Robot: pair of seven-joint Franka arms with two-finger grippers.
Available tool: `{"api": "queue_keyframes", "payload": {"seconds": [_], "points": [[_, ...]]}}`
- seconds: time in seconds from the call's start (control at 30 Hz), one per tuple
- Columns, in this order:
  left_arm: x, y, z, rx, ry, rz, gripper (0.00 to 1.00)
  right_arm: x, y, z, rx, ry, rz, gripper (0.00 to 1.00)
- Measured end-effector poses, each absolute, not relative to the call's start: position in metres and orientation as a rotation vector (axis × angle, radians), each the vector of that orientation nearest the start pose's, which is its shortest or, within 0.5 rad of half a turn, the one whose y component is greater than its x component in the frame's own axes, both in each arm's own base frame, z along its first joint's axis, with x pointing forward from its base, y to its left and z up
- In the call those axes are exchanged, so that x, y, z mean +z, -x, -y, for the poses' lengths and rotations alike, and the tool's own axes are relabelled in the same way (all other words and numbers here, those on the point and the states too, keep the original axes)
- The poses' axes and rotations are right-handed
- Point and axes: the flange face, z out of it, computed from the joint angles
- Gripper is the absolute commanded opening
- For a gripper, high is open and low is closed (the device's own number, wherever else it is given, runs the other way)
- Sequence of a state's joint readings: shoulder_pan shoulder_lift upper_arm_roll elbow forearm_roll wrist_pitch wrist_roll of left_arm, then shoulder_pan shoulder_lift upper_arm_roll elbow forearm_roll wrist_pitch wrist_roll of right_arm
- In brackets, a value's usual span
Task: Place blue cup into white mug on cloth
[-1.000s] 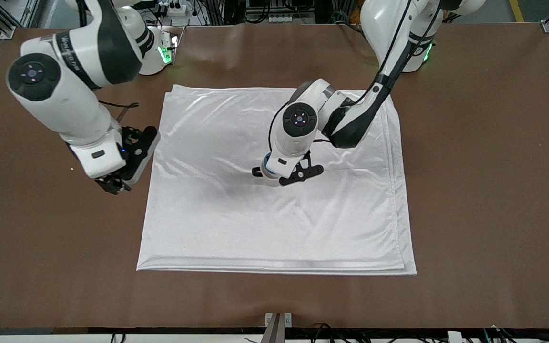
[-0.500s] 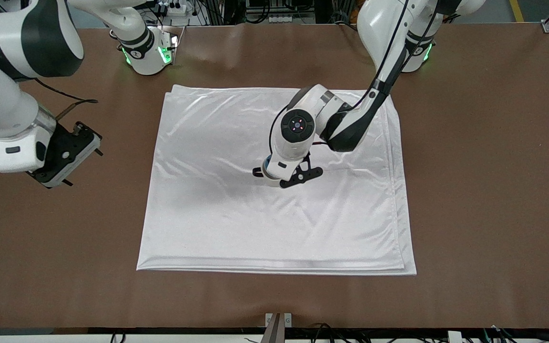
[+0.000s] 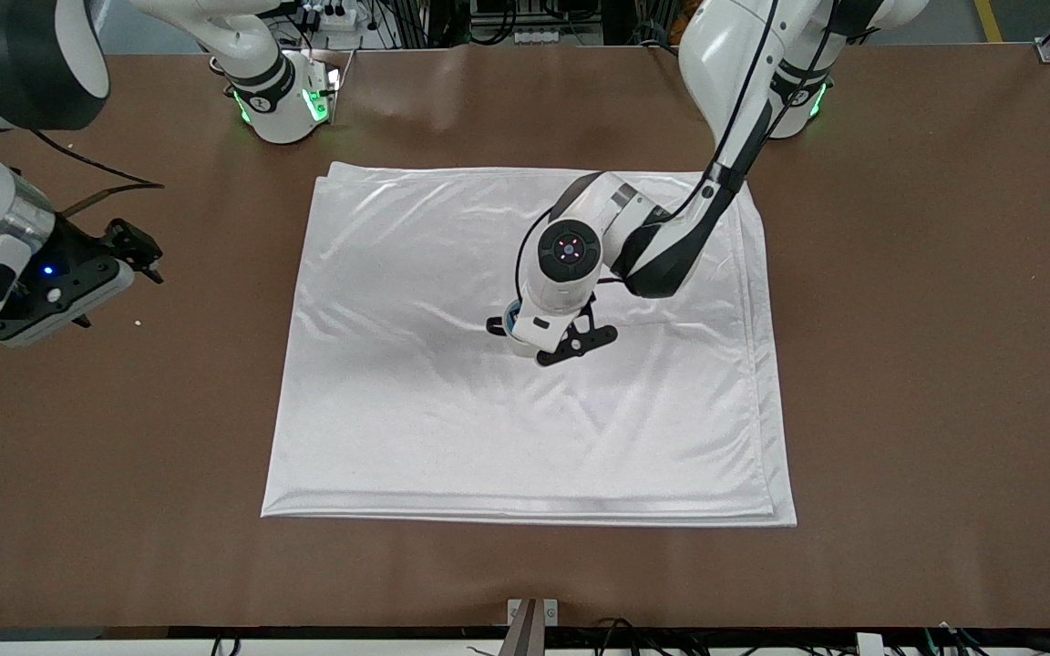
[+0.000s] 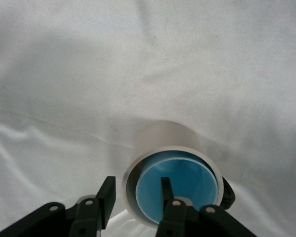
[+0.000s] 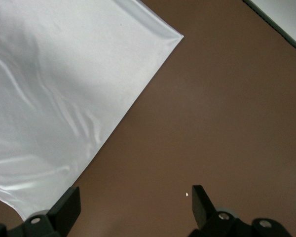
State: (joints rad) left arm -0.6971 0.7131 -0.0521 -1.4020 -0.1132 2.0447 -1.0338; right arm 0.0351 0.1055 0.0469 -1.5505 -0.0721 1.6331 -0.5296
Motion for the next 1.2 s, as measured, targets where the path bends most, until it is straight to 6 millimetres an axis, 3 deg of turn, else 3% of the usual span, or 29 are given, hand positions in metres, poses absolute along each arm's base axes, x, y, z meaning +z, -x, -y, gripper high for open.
{"api": "queue_keyframes", "payload": {"seconds": [0.23,0.37,0.5,0.67,0.93,1.07,1.2], "points": [[0.288,-0.537,0.487,0.208,3.126,0.571,1.00,0.596,-0.586,-0.001,0.069,3.114,0.739,1.00],[0.310,-0.561,0.463,0.143,3.130,0.614,1.00,0.598,-0.586,0.009,0.060,3.156,0.544,1.00],[0.341,-0.599,0.409,0.073,3.117,0.617,1.00,0.597,-0.585,0.009,0.063,3.184,0.351,1.00],[0.385,-0.641,0.318,0.044,3.111,0.529,1.00,0.597,-0.584,0.007,0.062,3.203,0.126,1.00],[0.447,-0.669,0.191,0.041,3.137,0.343,1.00,0.612,-0.576,0.010,0.033,3.206,-0.047,1.00],[0.479,-0.666,0.158,0.031,3.143,0.332,1.00,0.618,-0.567,0.020,0.020,3.172,-0.095,1.00],[0.509,-0.652,0.150,0.045,3.140,0.331,1.00,0.620,-0.555,0.032,-0.004,3.150,-0.139,1.00]]}}
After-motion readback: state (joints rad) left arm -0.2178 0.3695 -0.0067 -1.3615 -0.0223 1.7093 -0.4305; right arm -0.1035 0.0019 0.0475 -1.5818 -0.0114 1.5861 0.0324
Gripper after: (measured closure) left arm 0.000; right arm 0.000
